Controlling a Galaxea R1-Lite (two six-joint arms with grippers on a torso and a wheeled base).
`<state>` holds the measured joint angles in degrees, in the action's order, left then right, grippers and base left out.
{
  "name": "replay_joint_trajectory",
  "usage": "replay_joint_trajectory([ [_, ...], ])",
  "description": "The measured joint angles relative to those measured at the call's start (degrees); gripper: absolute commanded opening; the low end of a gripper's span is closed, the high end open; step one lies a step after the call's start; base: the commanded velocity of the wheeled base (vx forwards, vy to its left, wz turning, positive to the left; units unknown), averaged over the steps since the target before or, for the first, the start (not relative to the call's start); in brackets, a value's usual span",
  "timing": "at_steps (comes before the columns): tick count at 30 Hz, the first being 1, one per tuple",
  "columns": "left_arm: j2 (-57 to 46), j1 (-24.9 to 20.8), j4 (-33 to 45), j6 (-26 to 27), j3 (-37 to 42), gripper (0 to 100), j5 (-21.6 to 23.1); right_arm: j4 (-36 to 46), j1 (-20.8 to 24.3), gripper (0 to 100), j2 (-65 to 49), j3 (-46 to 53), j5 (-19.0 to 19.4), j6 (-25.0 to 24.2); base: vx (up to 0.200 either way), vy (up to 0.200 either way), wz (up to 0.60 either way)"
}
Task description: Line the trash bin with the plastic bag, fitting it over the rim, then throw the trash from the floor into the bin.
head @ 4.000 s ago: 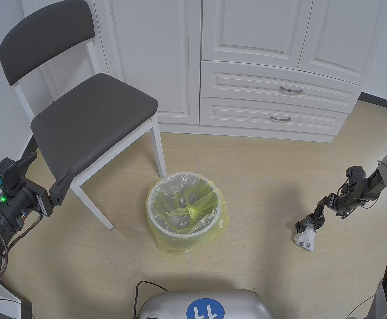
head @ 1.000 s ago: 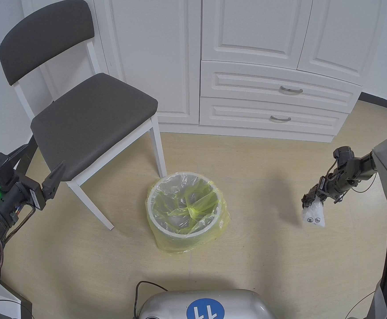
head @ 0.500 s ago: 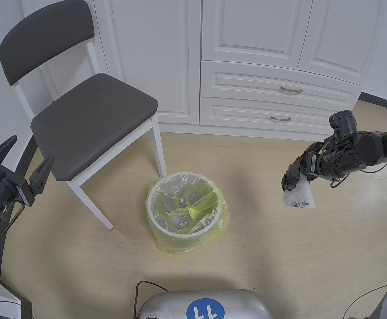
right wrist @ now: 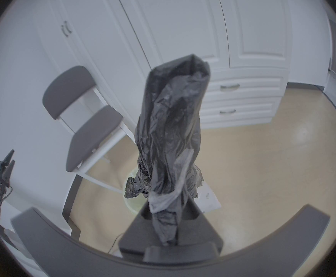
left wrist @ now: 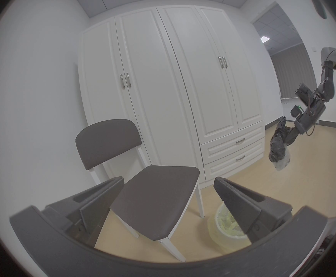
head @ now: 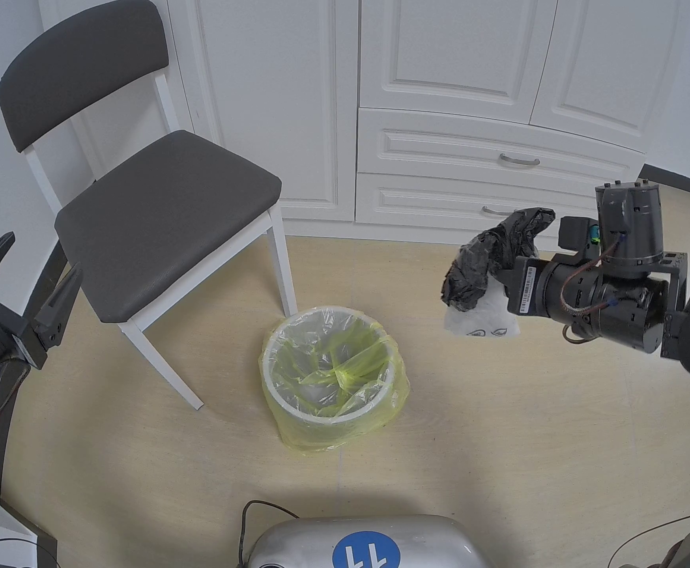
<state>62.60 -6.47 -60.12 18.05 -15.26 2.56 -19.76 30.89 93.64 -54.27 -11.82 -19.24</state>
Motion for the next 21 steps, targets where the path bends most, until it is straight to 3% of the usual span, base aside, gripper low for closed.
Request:
replay_joint_trajectory([
  [7, -0.6, -0.1, 0.0, 0.4, 0.2, 100, 0.0, -12.4, 7.6, 0, -0.3, 5.0, -3.3, -0.1, 0.000, 0.000, 0.00],
  [21, -1.0, -0.2, 0.0, 2.0, 0.9, 100, 0.1, -53.4, 14.8, 0, 16.7, 7.4, -5.5, -4.4, 0.000, 0.000, 0.00],
])
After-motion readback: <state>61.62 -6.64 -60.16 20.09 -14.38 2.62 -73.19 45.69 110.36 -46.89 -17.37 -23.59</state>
